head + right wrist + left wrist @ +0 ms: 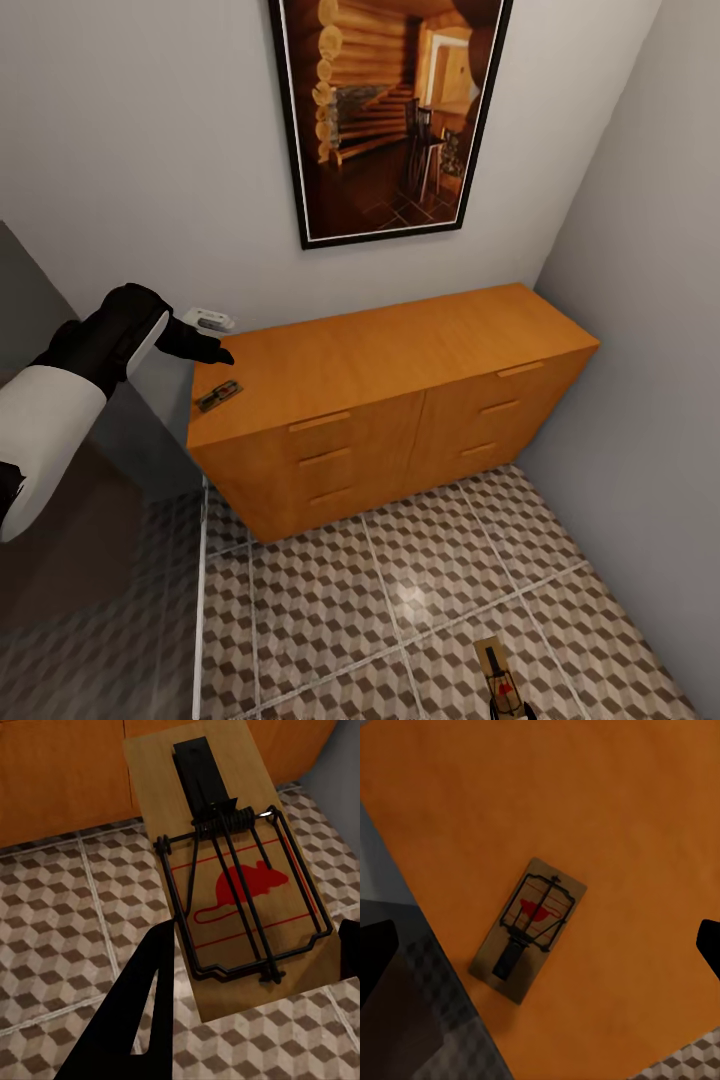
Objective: Take the four mousetraps from the cabinet in the bathroom and place them on the bathroom floor. Make sure all four end up on the same floor surface, and ensure that at least two of them are either under or directly next to the same bathroom sink.
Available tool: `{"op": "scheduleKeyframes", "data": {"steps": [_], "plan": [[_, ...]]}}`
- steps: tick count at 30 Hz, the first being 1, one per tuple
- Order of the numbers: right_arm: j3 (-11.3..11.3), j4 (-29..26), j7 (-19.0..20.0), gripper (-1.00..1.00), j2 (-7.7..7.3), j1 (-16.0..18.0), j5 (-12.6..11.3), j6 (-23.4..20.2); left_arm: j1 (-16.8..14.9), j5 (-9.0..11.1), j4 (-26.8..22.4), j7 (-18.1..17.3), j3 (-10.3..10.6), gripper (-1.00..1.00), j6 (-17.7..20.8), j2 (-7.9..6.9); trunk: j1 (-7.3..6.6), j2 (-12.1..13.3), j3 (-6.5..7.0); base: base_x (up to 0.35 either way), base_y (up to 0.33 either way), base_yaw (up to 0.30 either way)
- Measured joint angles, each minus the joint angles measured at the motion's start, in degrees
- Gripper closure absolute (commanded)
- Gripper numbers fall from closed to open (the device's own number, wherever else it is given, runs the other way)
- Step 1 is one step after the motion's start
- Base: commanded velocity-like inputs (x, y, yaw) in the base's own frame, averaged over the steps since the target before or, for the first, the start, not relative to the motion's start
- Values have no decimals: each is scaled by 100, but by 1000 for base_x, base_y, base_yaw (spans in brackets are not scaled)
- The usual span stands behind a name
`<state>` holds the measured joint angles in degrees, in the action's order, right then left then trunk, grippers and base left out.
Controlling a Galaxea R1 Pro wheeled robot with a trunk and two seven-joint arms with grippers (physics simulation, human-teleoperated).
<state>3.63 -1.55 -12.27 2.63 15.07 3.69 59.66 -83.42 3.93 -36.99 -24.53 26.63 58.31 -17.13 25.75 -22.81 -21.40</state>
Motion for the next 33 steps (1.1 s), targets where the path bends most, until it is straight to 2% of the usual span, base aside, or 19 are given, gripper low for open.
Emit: {"op": "scheduleKeyframes", "data": {"steps": [13,25,30,33], "plan": [[0,0,0,100,0,0,0,0,0,0,5,0,0,-100,0,0,0,0,-96,0,0,0],[0,0,0,100,0,0,0,0,0,0,44,-21,-1,-100,0,0,0,0,-102,0,0,0],[0,0,0,100,0,0,0,0,0,0,148,-430,-8,-100,-16,-33,0,-1,-102,0,0,0],[0,0,0,100,0,0,0,0,0,-2,200,-690,-6,-100,-28,-107,0,-1,-102,0,0,0]]}}
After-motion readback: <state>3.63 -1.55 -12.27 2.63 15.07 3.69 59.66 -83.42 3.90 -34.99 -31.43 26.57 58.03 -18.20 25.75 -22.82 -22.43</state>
